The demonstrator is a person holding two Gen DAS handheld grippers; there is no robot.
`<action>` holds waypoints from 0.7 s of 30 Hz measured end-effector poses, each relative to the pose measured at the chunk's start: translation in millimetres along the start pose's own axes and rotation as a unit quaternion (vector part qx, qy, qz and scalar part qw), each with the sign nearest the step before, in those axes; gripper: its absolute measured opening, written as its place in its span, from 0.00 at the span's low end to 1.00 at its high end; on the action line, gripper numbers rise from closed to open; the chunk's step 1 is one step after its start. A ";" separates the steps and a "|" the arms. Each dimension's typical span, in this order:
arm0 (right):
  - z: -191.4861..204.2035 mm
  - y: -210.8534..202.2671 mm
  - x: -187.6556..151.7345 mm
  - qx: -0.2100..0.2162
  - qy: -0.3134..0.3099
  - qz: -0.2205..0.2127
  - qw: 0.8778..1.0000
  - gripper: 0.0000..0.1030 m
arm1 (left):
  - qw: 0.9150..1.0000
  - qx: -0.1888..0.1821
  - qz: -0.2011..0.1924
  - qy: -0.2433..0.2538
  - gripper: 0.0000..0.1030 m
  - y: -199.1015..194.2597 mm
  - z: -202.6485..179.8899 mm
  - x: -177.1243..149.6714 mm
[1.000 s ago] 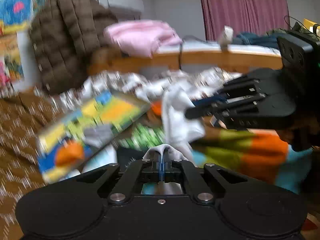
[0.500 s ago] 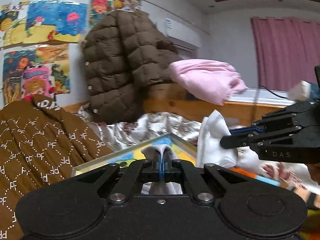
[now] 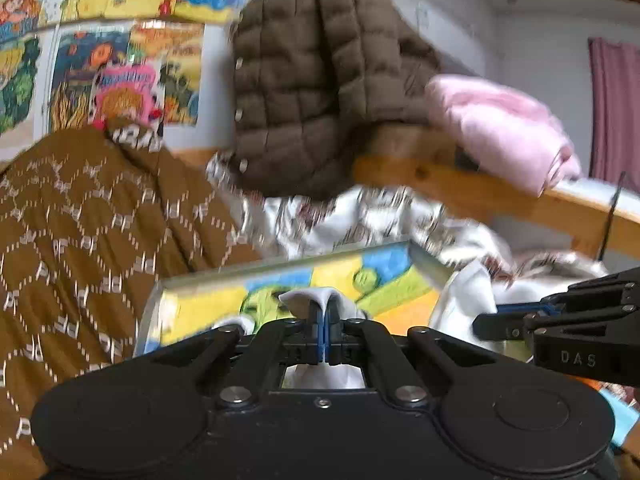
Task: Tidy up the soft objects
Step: 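Carry the white sock to the frog tray and open the right gripper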
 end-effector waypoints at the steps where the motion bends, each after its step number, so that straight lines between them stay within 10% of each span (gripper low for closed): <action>1: -1.6 4.0 -5.2 -0.001 0.002 0.006 1.000 0.03 | 1.000 0.001 0.013 0.000 0.00 3.7 0.2 -5.7; 11: 8.2 24.5 -43.7 0.007 -0.012 0.048 0.999 0.04 | 0.997 -0.029 0.075 -0.001 0.00 10.4 -9.2 -37.0; 21: 18.7 28.5 -51.5 0.003 -0.010 0.062 0.998 0.19 | 0.995 -0.034 0.093 -0.012 0.24 4.6 -12.2 -38.7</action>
Point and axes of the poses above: each gripper's, at about its wrist camera, not at the fingertips, and y roughly the way its jaws point, z to its left, x to its top, the point moved 8 cm from there along y, roughly the way its jaws point, and after that the axes turned 12 degrees about -z, right-handed, at the moved point
